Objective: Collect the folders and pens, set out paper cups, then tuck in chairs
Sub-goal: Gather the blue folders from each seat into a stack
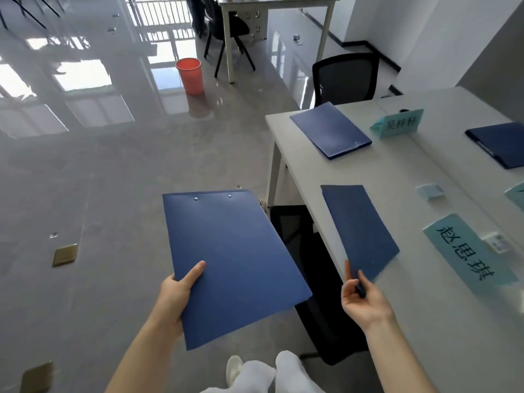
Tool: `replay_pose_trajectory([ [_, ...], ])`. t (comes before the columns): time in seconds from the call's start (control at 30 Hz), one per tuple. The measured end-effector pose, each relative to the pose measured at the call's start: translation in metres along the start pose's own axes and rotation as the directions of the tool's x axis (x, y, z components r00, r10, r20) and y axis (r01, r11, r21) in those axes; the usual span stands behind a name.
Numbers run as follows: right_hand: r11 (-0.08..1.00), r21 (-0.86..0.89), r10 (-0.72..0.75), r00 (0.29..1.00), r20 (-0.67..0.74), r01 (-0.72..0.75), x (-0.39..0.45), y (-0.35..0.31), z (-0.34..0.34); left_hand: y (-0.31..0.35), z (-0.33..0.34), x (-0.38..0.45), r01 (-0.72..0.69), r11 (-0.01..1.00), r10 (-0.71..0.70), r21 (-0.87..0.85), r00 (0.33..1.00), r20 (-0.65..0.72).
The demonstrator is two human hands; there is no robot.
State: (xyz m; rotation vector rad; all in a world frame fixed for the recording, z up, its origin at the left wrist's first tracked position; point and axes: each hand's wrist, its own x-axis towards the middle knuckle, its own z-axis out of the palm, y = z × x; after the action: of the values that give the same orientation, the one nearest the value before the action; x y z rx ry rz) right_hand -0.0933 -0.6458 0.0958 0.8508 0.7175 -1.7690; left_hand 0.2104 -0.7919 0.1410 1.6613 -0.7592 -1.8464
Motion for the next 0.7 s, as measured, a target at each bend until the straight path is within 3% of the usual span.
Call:
replay_pose_trajectory([
  [0.13,0.985,-0.151,0.104,0.989,0.105,-0.088,0.003,0.040,0.020,0.010,-0.021,0.008,-0.028,0.999,0.028,-0.020,0.999,-0.025],
  [0.3,0.882,-0.472,0.129,0.968,0.216,-0.012,0.003,0.078,0.044,0.027,-0.043,0.022,-0.046,0.998,0.043,-0.047,0.998,-0.052],
  [0.5,0.571,-0.812,0.185,0.947,0.264,0.115,0.005,0.091,0.080,0.052,-0.052,0.049,-0.030,0.998,0.027,-0.061,0.998,-0.060],
  [0.63,0.332,-0.929,0.250,0.935,0.254,0.164,0.029,0.096,0.125,0.079,-0.042,0.081,-0.040,0.999,0.039,-0.030,0.998,-0.042],
  [0.7,0.288,-0.941,0.273,0.927,0.256,0.175,0.051,0.100,0.150,0.097,-0.032,0.103,-0.036,0.999,0.036,-0.031,0.999,-0.009],
])
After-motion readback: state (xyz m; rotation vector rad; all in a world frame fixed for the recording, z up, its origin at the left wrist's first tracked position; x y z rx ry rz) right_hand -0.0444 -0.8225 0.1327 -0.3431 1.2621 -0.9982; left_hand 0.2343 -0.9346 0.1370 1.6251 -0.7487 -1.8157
